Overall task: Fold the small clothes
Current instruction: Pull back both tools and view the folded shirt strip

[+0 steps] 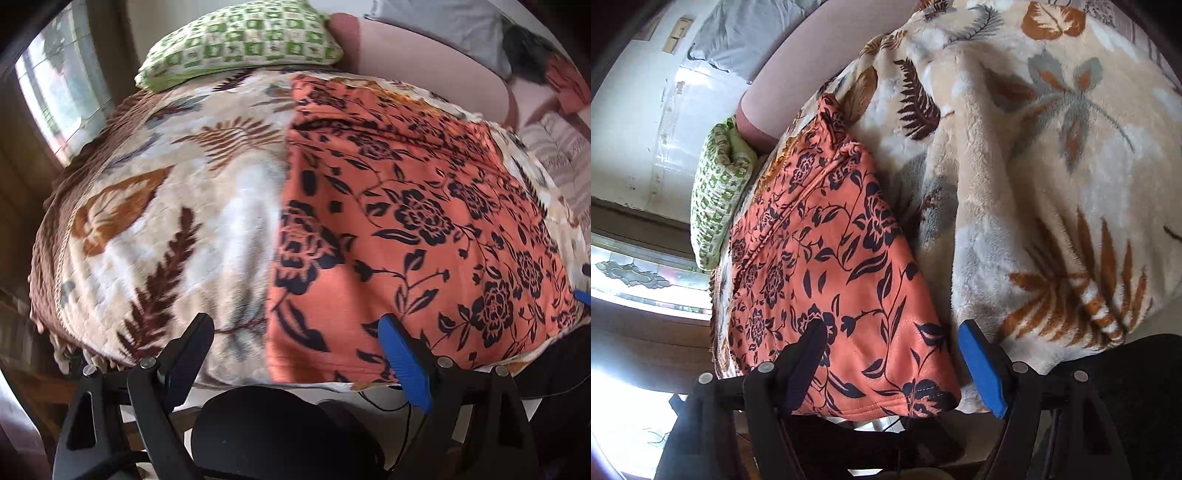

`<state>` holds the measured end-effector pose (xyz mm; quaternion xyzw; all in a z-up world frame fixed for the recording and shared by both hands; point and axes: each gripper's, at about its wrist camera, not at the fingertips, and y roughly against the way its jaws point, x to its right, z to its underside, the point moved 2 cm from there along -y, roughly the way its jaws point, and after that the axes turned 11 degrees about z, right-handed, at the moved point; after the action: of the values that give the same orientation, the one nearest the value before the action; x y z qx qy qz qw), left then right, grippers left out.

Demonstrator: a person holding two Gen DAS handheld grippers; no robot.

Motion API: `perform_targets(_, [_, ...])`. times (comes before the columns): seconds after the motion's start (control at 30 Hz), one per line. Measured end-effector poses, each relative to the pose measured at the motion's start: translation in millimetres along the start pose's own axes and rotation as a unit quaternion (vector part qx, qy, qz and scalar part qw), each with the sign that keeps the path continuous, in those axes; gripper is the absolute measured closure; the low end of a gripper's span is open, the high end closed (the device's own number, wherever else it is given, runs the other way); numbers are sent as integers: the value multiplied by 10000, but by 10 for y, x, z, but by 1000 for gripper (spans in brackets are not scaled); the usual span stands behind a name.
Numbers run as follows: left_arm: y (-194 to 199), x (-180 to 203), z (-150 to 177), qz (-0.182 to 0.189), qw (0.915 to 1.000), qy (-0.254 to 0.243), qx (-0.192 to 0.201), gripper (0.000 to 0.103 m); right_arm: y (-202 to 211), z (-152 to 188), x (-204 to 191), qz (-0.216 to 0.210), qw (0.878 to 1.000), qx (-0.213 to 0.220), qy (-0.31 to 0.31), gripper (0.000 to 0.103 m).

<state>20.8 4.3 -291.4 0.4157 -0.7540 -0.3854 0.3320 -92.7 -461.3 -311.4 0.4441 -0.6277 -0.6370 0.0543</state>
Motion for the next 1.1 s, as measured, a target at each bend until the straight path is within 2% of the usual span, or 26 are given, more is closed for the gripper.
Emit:
perform_targets(0.17, [-77, 184, -75, 72, 9997, -224, -58, 13, 54, 27, -47, -42, 9999, 72, 84, 27])
perform_targets(0.4, [46, 330, -178, -160, 9986, -428, 267, 12, 122, 86, -110, 137, 9993, 179, 293, 27])
perform_targets(0.47, [85, 290, -167, -259, 9983, -418, 304, 13, 134, 94, -118, 114, 9993, 197, 296, 27])
perform_targets(0.87, [325, -177, 69, -183, 9996, 7, 205, 13, 96, 104, -151, -46, 9994, 252, 236, 27])
perform_targets(1.1, [253, -215, 99, 42, 9998, -133, 144, 13, 79, 109, -169, -64, 9994, 249, 210, 27])
